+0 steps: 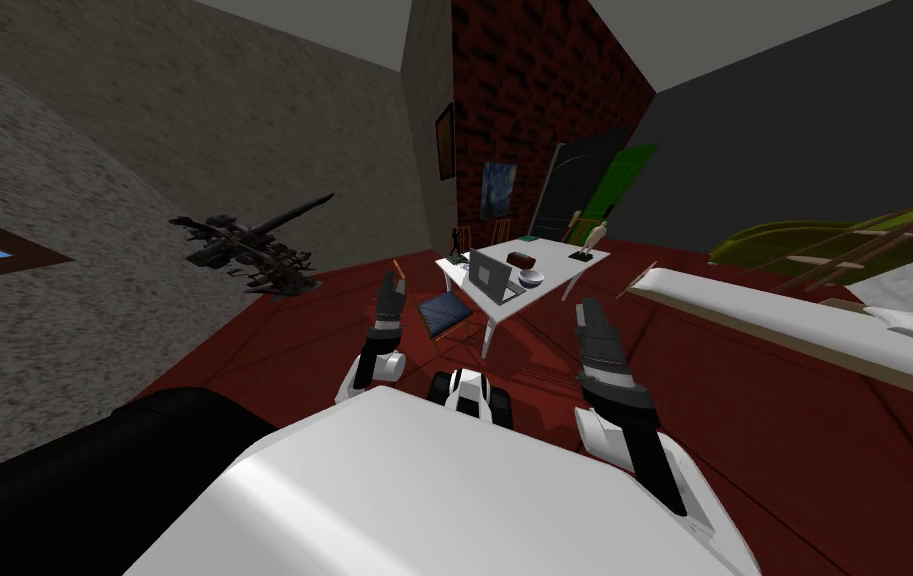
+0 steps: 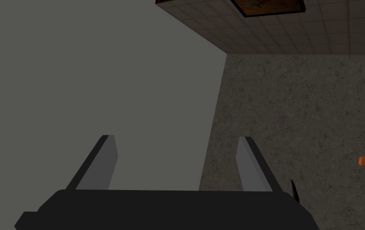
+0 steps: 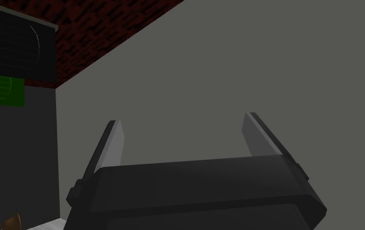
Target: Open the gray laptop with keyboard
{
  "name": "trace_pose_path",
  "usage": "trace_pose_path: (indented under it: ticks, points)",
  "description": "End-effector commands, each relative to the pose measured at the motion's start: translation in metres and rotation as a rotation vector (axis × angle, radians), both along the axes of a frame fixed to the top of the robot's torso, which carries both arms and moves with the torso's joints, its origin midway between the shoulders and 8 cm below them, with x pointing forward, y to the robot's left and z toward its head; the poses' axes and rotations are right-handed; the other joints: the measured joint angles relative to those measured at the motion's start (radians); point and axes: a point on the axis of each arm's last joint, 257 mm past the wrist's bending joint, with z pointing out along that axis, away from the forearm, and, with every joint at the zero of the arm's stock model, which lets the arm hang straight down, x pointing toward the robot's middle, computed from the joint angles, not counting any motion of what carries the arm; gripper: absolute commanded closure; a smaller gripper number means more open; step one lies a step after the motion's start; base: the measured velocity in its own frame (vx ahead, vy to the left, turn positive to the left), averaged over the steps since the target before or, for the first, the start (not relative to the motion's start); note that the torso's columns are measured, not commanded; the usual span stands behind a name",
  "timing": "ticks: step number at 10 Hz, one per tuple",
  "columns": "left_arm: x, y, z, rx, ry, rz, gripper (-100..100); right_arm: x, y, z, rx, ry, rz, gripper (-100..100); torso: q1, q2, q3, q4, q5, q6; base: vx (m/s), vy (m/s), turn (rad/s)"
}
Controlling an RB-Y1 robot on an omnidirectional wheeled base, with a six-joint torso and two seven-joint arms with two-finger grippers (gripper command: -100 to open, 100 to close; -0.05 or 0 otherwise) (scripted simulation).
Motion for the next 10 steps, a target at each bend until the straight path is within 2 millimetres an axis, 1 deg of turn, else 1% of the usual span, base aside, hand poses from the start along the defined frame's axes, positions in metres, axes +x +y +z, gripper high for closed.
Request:
trace_pose_path:
  ticks: [1,6,10]
  points:
    - [0.000,0.000,0.000,0.000,0.000,0.000,0,0.005,-0.005,-0.012,-0.130,0.028,-0.046,-100,0.000,0.000,0.000,0.000,0.000,0.000,0.039,0.078,0.062]
    - [0.000,0.000,0.000,0.000,0.000,0.000,0,0.015,-0.021,-0.036,-0.397,0.076,-0.143,-100,-0.001,0.000,0.000,0.000,0.000,0.000,0.036,0.070,0.076]
    - [0.000,0.000,0.000,0.000,0.000,0.000,0,0.023,-0.042,-0.056,-0.637,0.114,-0.223,-100,0.000,0.000,0.000,0.000,0.000,0.000,0.048,0.087,0.080]
